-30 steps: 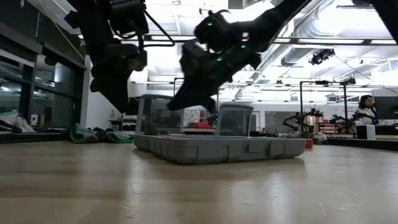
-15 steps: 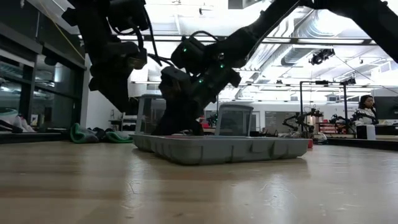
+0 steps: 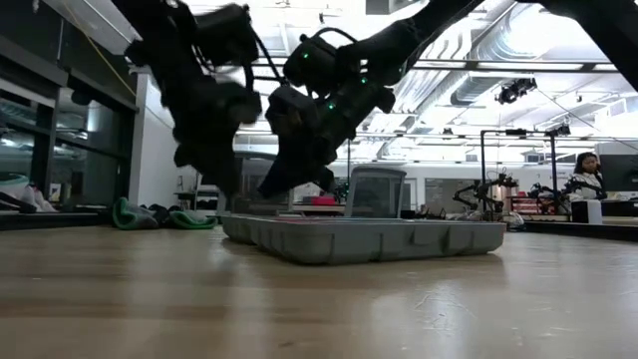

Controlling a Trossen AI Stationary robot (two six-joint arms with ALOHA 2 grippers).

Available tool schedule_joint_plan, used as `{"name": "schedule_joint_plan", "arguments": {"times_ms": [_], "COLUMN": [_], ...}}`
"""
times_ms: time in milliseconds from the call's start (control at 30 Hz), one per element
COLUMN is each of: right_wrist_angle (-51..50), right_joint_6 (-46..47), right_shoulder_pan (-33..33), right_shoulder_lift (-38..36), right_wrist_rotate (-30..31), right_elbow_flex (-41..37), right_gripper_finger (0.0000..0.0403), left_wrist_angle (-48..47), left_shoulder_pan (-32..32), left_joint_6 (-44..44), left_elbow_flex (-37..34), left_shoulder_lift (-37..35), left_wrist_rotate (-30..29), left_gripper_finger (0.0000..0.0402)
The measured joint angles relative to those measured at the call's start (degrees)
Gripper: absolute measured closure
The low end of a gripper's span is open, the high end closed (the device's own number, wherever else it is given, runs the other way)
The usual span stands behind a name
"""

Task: Prefit tool cases
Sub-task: Put the electrical tape into the gray prefit tool case, then put the tape measure into the gray prefit tool case

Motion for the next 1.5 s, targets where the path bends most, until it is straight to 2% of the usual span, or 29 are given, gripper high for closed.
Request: {"name": "schedule_joint_plan", "arguments": {"times_ms": [100, 233, 367, 667, 800, 967, 1133, 1333, 1500], "right_wrist_angle": [0.95, 2.05, 3.03, -1.08, -8.76, -16.55, -15.27, -15.12, -14.44], "right_joint_6": [-1.07, 1.95, 1.91, 0.45, -3.82, -9.12, -5.42, 10.24, 24.24], "right_shoulder_pan": [0.00, -0.74, -1.47, -1.75, -1.93, -4.19, -8.50, -14.23, -15.80], "right_shoulder_lift": [1.34, 4.61, 4.95, -0.06, -4.08, -9.91, -19.92, -33.01, -39.55], "right_wrist_rotate": [0.06, -1.11, -2.53, -0.91, 3.14, 3.11, 4.62, 12.18, 17.41], "right_elbow_flex": [0.00, -0.07, -1.71, -2.11, -2.08, -3.38, -14.81, -31.60, -41.46], "right_gripper_finger": [0.0403, 0.0403, 0.0403, 0.0403, 0.0403, 0.0403, 0.0403, 0.0394, 0.0367], "left_wrist_angle": [1.14, 4.05, 4.73, 3.52, 2.17, 5.26, 7.11, 7.43, 7.39], "left_shoulder_pan": [0.04, 0.58, 1.15, 2.03, 1.83, 1.81, 1.79, 1.95, 2.41], "left_joint_6": [1.84, 3.05, 3.31, 2.37, 2.19, 0.96, 0.18, 1.29, 2.25], "left_elbow_flex": [0.00, 0.26, 0.00, -0.44, -0.66, -2.27, -3.61, -3.63, -3.63], "left_shoulder_lift": [4.12, 9.35, 10.63, 2.86, -0.30, -2.98, -3.54, -3.25, -3.27], "left_wrist_rotate": [0.19, 1.91, 3.98, 2.46, 2.40, 2.40, 2.35, 1.73, 1.43], "left_gripper_finger": [0.0337, 0.0349, 0.0355, 0.0355, 0.0355, 0.0355, 0.0355, 0.0355, 0.0355]}}
